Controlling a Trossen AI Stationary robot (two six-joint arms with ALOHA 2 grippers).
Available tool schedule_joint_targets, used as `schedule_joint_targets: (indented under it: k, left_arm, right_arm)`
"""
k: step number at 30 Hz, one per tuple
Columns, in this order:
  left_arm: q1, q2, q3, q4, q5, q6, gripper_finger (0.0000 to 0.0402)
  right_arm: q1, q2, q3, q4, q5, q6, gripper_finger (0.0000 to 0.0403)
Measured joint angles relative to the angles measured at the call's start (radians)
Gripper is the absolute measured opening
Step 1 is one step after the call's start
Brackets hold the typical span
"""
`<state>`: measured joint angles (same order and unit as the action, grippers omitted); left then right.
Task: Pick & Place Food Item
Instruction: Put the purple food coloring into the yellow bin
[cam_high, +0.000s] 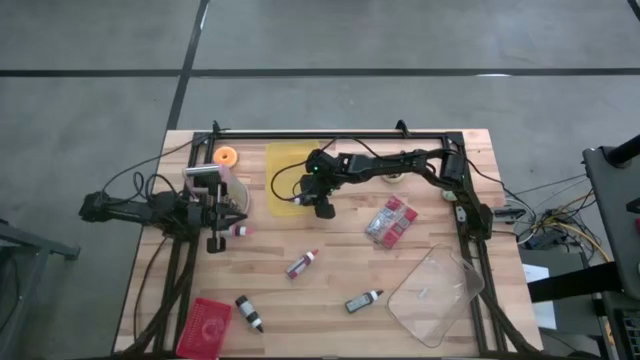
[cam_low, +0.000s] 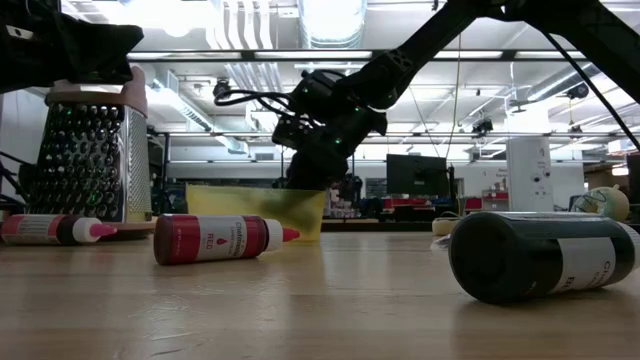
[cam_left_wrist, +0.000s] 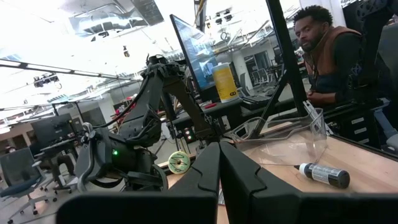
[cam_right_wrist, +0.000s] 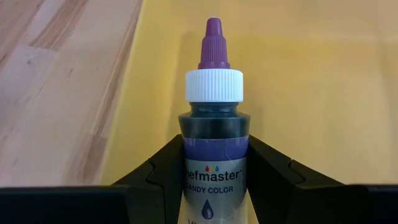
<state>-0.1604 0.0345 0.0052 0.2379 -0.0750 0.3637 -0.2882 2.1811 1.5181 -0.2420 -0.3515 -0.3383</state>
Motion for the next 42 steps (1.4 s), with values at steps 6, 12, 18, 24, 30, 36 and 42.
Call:
schedule_joint_targets:
  k: [6, 12, 18, 24, 30, 36, 42]
  left_arm:
    - [0.0, 0.0, 0.0, 0.0, 0.0, 0.0, 0.0013]
    - [0.0, 0.0, 0.0, 0.0, 0.0, 0.0, 0.0013]
    - [0.0, 0.0, 0.0, 0.0, 0.0, 0.0, 0.0013]
    - [0.0, 0.0, 0.0, 0.0, 0.0, 0.0, 0.0013]
    - [0.0, 0.0, 0.0, 0.0, 0.0, 0.0, 0.0013]
    - [0.0, 0.0, 0.0, 0.0, 0.0, 0.0, 0.0013]
    - [0.0, 0.0, 0.0, 0.0, 0.0, 0.0, 0.0013]
  right_arm:
    - [0.0, 0.0, 0.0, -0.025, 0.002, 0.024, 0.0137]
    - [0.0, 0.0, 0.0, -0.027, 0.002, 0.023, 0.0137]
    - [0.0, 0.0, 0.0, -0.024, 0.003, 0.022, 0.0137]
    - [0.0, 0.0, -0.001, -0.02, 0.006, 0.019, 0.0157]
    - [0.0, 0.0, -0.001, -0.016, 0.006, -0.001, 0.0178]
    - [0.0, 0.0, -0.001, -0.013, 0.006, -0.001, 0.0178]
    - [0.0, 0.0, -0.002, -0.012, 0.006, 0.016, 0.0196]
